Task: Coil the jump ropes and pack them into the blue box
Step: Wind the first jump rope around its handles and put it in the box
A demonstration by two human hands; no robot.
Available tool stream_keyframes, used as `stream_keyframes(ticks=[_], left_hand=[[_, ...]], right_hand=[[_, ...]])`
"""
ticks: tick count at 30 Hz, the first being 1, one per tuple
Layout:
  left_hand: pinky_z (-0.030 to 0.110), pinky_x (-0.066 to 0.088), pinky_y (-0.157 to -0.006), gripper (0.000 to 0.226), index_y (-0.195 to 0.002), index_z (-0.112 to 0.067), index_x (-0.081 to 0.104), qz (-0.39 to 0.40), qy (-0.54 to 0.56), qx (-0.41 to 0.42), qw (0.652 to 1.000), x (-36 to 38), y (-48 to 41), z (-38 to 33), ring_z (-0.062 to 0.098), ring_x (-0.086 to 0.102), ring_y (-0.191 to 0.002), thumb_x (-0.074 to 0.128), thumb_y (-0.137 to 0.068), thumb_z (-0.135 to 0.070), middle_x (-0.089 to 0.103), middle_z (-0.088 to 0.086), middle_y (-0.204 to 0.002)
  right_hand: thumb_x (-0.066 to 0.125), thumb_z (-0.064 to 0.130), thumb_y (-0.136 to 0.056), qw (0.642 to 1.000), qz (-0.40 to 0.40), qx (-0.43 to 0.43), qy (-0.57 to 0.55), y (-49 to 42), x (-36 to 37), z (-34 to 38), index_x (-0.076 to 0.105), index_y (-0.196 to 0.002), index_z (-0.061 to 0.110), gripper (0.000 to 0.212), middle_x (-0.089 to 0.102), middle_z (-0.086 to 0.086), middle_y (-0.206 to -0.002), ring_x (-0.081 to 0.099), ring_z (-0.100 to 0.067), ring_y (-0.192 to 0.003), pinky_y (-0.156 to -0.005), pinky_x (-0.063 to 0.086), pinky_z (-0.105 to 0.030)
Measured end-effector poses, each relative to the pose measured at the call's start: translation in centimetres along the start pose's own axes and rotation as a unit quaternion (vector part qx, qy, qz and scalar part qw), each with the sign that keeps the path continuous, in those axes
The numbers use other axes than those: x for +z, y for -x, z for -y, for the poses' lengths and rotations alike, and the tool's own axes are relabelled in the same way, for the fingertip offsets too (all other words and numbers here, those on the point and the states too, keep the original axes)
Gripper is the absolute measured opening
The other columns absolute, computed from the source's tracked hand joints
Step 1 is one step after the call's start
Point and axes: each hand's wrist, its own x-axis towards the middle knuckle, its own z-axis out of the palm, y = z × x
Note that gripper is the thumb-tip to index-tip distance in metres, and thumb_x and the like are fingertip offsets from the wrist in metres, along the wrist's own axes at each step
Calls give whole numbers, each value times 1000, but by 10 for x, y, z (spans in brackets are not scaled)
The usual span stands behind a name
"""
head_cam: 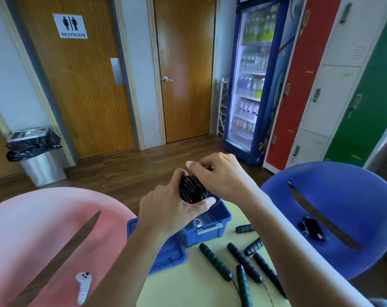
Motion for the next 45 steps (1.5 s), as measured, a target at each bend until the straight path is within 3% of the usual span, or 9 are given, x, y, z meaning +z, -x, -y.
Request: stream_keyframes(ticks=[7, 11, 14, 16, 20, 25, 32, 37, 45], left_hand=[[34, 48, -73, 67, -109, -38, 30, 15, 2, 12, 1000, 9, -10, -8, 26, 67, -91, 56, -65, -81, 65, -9, -84], [32, 44, -72, 70, -117, -39, 30, 18, -10, 13, 1000, 15, -12, -14, 27, 66, -94, 57, -67, -78, 65, -7, -86], [33, 46, -70, 64, -106, -35, 35, 17, 11, -10, 1000, 18, -15, -13, 26, 65, -86, 56, -65, -79, 62, -10, -74], [33, 45, -68, 62, -101, -36, 35, 29, 34, -17, 999, 17, -18, -11, 23, 62, -79, 53, -65, -83, 56, -14, -69], [34, 49, -68, 68, -103, -40, 34, 30, 60, -15, 998, 16, -19, -8, 20, 64, -81, 41, -58, -91, 60, -14, -77], [34, 48, -68, 66, -99, -42, 33, 42, 94, -25, 994, 20, -15, -10, 16, 63, -80, 42, -56, -91, 58, -18, -72], [31, 45, -65, 66, -101, -42, 35, 40, 119, -33, 991, 16, -13, -15, 9, 59, -76, 44, -55, -89, 58, -19, -73], [33, 50, -67, 68, -96, -45, 34, 41, 144, -34, 988, 20, -9, -13, 0, 60, -74, 40, -49, -94, 63, -18, -69], [37, 53, -75, 71, -99, -45, 37, 31, 153, -47, 987, 13, -9, -13, 6, 62, -80, 43, -47, -93, 63, -18, -78]], right_hand=[[53, 53, -84, 1000, 8, 14, -2, -7, -4, -15, 68, -68, 16, 43, 64, -1, -76, 58, -12, -72, -55, 42, -22], [52, 50, -84, 1000, 11, 25, -3, -4, -2, -23, 71, -72, 16, 40, 66, -2, -77, 62, -16, -75, -62, 51, -28], [53, 37, -88, 999, 23, 19, -28, -6, -7, -31, 73, -81, 19, 27, 68, 4, -81, 62, -13, -81, -70, 49, -26], [53, 23, -92, 995, 15, 25, -95, -6, -11, -41, 70, -101, 22, 20, 68, 8, -93, 61, -10, -89, -78, 48, -23], [50, 10, -93, 986, -9, 11, -167, -1, -15, -56, 59, -113, 21, 25, 61, 1, -106, 61, -18, -97, -85, 52, -35], [58, -10, -80, 984, -3, -17, -175, 11, -9, -61, 44, -128, 21, 59, 59, 2, -101, 68, -12, -84, -74, 55, -20], [69, -7, -74, 981, -116, -28, -154, 20, 1, -63, 44, -132, 28, 72, 66, 0, -89, 68, -12, -83, -78, 57, -25], [63, -11, -73, 982, -95, -51, -154, 24, -1, -64, 42, -134, 31, 78, 68, 5, -84, 66, -3, -76, -73, 52, -12], [54, -15, -81, 978, 3, -95, -184, 21, -13, -70, 29, -140, 40, 85, 72, -1, -91, 69, -16, -81, -83, 56, -29]])
